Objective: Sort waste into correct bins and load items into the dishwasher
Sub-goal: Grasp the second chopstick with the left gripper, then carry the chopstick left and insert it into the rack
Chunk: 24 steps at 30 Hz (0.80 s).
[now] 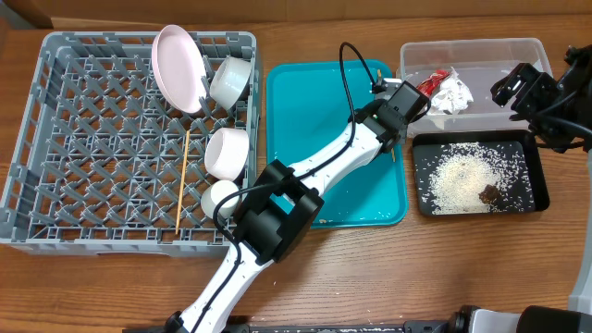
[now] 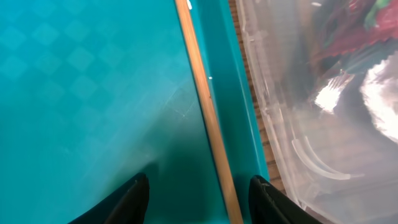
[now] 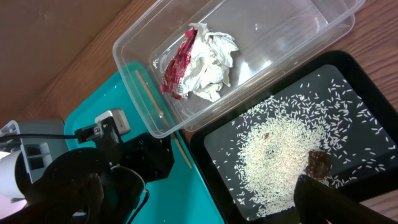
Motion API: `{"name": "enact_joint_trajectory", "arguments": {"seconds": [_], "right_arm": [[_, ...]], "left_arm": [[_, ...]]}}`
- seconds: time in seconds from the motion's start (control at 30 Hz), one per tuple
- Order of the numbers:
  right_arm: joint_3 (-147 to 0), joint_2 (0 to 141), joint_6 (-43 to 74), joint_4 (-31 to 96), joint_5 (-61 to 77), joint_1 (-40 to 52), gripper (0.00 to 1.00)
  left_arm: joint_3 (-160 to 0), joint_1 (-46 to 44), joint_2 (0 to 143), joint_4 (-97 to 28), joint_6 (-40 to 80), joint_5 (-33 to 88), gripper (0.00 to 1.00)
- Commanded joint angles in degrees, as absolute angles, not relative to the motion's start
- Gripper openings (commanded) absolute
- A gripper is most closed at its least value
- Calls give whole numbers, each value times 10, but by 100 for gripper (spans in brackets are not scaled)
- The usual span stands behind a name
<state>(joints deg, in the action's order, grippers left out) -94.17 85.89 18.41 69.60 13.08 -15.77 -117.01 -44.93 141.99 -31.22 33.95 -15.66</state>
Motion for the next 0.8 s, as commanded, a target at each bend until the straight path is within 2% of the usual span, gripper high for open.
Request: {"name": "enact_joint_trajectory", "arguments": {"seconds": [0.0, 0.07, 0.2, 0.23, 0.3, 0.33, 0.53, 0.77], "right_arm": [[-950, 856, 187, 693, 126, -159, 100], [-950, 856, 187, 693, 126, -159, 100], [-950, 856, 187, 693, 127, -159, 100], [-950, 856, 187, 693, 127, -159, 100], [-950, 856, 187, 693, 127, -159, 100], [-950, 856, 187, 693, 127, -159, 100], [-950, 856, 187, 693, 127, -159, 100], [-950, 856, 187, 693, 127, -159, 100]], "left_arm": [[-1182, -451, 1460, -315, 335, -154, 53], [-1182, -451, 1469, -323, 335, -151, 50], [-1182, -450, 1477, -347, 334, -151, 36], [-1182, -450, 1477, -356, 333, -153, 30], [-1182, -449, 1477, -371, 316, -155, 9], [-1182, -449, 1477, -378, 305, -156, 4], [-1190, -434, 1468, -451, 283, -166, 4], [-1287, -391, 1381, -598, 221, -144, 4]]}}
